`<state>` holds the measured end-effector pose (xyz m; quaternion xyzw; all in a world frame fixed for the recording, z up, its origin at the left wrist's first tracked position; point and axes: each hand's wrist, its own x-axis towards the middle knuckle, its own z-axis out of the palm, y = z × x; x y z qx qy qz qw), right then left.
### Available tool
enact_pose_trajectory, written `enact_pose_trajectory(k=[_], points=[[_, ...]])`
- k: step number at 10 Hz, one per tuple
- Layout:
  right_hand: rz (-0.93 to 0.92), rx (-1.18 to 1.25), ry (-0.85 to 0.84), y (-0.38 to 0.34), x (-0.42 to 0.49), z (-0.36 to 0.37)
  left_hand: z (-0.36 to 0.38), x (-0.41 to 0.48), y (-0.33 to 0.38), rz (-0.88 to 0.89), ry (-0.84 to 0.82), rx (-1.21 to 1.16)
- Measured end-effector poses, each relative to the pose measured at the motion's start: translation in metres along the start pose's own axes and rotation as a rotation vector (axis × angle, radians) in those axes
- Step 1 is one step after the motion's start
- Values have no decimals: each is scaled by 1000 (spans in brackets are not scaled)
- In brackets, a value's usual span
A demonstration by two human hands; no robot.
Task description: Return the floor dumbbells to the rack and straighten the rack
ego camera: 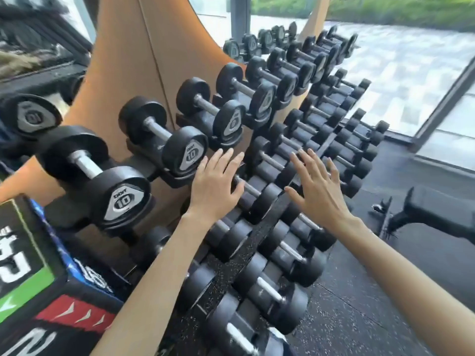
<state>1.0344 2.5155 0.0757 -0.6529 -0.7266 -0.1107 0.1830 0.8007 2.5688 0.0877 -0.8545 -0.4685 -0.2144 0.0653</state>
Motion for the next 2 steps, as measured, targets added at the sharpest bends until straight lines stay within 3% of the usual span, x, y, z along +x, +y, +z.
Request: enact_pose_trajectory(k=[2], points=[[203, -68, -47, 52, -51, -28, 21, 19, 66, 169, 19, -63]])
